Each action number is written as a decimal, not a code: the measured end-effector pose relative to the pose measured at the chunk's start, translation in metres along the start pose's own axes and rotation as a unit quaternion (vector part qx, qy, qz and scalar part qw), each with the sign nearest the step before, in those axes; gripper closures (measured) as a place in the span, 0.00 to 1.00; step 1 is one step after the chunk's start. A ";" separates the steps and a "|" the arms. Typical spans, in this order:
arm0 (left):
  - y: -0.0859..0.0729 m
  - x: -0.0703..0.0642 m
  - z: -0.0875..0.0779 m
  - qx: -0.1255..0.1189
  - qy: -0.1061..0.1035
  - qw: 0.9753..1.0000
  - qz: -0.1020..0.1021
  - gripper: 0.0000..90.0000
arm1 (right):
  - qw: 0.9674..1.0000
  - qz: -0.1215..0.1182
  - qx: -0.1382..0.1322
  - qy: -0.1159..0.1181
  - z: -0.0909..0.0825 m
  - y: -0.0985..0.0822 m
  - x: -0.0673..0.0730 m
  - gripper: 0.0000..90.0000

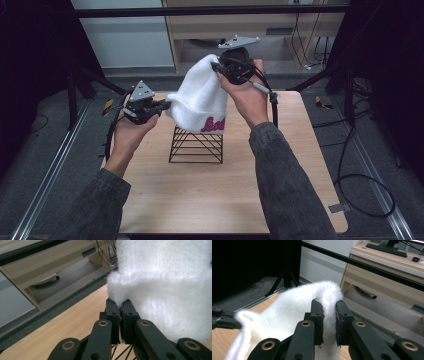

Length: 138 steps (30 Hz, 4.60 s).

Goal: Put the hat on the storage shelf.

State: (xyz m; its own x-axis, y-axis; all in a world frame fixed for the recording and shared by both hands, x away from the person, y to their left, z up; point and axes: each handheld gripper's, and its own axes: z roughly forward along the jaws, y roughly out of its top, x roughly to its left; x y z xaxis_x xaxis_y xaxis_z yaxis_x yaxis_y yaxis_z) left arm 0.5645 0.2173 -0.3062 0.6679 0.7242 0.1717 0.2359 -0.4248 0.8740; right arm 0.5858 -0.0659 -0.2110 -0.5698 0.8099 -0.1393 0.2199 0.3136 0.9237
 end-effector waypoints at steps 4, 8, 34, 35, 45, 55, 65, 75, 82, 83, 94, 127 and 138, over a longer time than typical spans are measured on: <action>-0.004 0.004 0.007 0.006 0.004 1.000 -0.002 0.96 | 1.000 0.001 0.001 0.005 0.005 -0.003 0.001 0.88; -0.007 0.003 0.011 0.011 0.008 1.000 0.001 0.96 | 1.000 -0.008 -0.002 0.008 0.007 -0.006 0.003 0.88; -0.050 -0.001 0.006 0.021 0.006 1.000 -0.010 0.96 | 0.999 -0.029 0.004 0.043 -0.007 -0.030 0.033 0.88; -0.050 -0.001 0.006 0.021 0.006 1.000 -0.010 0.96 | 0.999 -0.029 0.004 0.043 -0.007 -0.030 0.033 0.88; -0.083 -0.009 -0.001 0.021 -0.006 0.999 -0.026 0.96 | 0.995 -0.052 0.039 0.072 -0.002 -0.045 0.048 0.88; -0.101 -0.012 -0.002 0.034 -0.018 0.999 -0.023 0.96 | 0.993 -0.049 0.061 0.092 0.007 -0.053 0.057 0.87; -0.119 -0.011 -0.003 0.044 -0.032 0.998 -0.031 0.96 | 0.991 -0.050 0.072 0.105 0.012 -0.061 0.063 0.87; -0.134 -0.012 0.002 0.054 -0.042 0.997 -0.039 0.96 | 0.988 -0.053 0.079 0.119 0.015 -0.065 0.072 0.87; -0.141 -0.014 0.002 0.057 -0.044 0.997 -0.041 0.96 | 0.987 -0.055 0.087 0.122 0.019 -0.068 0.076 0.87; -0.143 -0.015 0.002 0.058 -0.045 0.997 -0.040 0.96 | 0.987 -0.054 0.087 0.123 0.019 -0.069 0.076 0.87; -0.151 -0.018 0.006 0.071 -0.045 0.996 -0.035 0.96 | 0.985 -0.053 0.100 0.130 0.021 -0.078 0.078 0.87; -0.164 -0.003 0.023 0.087 -0.032 0.994 -0.063 0.94 | 0.982 -0.046 0.138 0.120 0.037 -0.080 0.088 0.61; -0.155 -0.005 -0.002 0.079 0.003 0.996 -0.051 0.70 | 0.988 -0.027 0.109 0.109 0.018 -0.077 0.086 0.36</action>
State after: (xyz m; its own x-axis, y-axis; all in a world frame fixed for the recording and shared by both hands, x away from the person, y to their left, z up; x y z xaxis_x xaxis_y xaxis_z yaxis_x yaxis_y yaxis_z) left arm 0.5234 0.2804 -0.4419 0.6309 0.7707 0.0895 0.4107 -0.4295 0.8043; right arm 0.5344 -0.0114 -0.3002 -0.7366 0.6710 -0.0846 0.3368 0.4724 0.8145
